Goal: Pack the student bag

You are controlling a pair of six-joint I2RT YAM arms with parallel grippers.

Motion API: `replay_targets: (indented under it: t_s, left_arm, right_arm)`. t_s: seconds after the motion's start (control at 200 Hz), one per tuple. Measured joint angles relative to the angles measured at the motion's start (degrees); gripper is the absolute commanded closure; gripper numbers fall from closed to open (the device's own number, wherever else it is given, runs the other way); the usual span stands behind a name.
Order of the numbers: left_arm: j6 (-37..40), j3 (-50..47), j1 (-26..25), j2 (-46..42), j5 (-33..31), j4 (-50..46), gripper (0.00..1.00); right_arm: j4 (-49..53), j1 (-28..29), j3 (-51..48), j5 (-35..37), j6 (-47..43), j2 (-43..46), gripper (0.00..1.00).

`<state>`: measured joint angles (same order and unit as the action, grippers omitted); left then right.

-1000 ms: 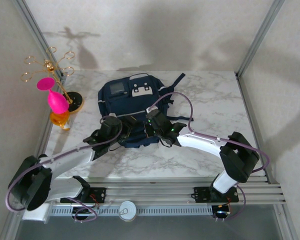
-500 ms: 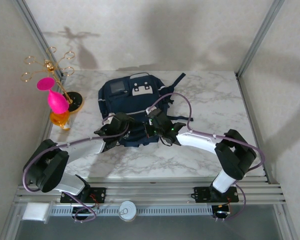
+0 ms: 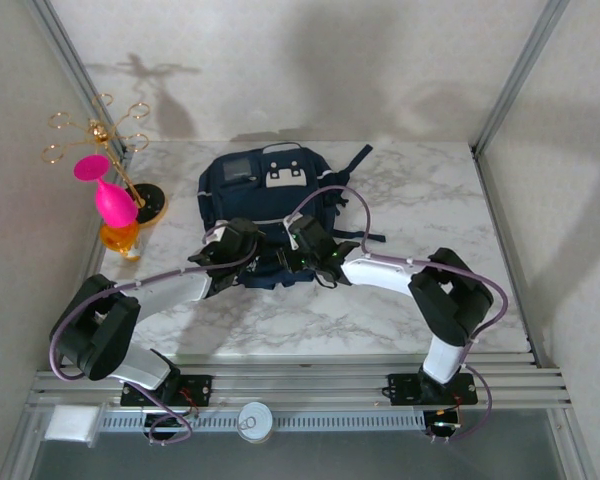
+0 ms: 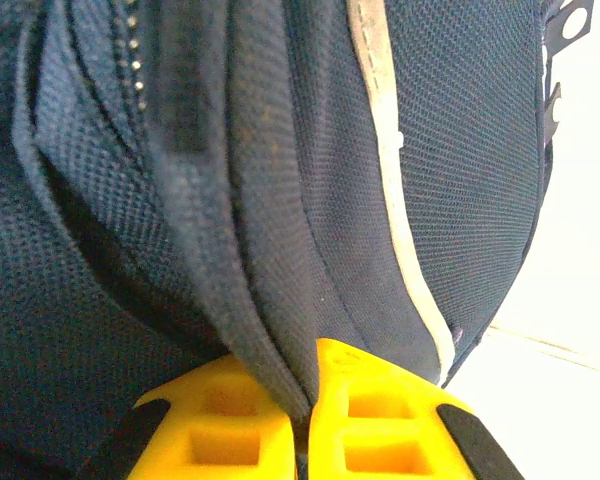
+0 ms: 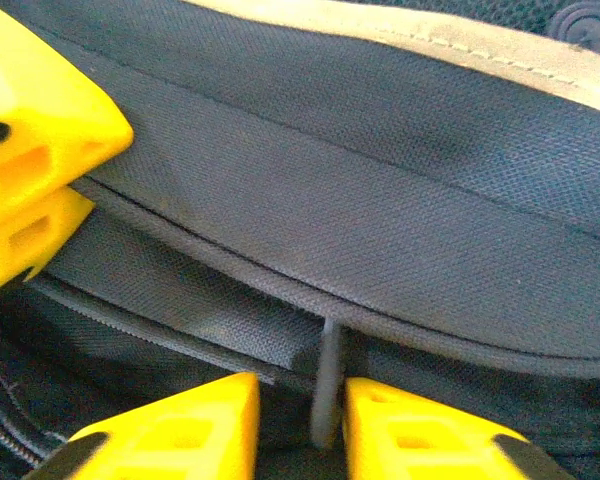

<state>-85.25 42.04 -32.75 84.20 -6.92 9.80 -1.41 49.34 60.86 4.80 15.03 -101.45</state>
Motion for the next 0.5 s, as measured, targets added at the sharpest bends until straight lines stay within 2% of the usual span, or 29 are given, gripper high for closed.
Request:
replay_targets:
  t_s: [0.11, 0.21, 0.501]
  left_arm:
    - [0.72, 0.35, 0.33, -0.04, 0.09, -0.70, 1.00]
    - [1.97, 0.55, 0.61, -0.57, 0.57, -1.53, 1.00]
    - [9.60, 0.55, 3.78, -7.21, 4.63, -5.68, 1.00]
  right_arm:
    - [0.87, -0.09, 0.55, 1.77, -0.09, -0.70, 0.93]
    - [1.46, -0.13, 0.39, 2.82, 0.17, 0.52, 1.00]
    - [4.24, -2.32, -5.31, 4.70, 3.19, 9.94, 1.00]
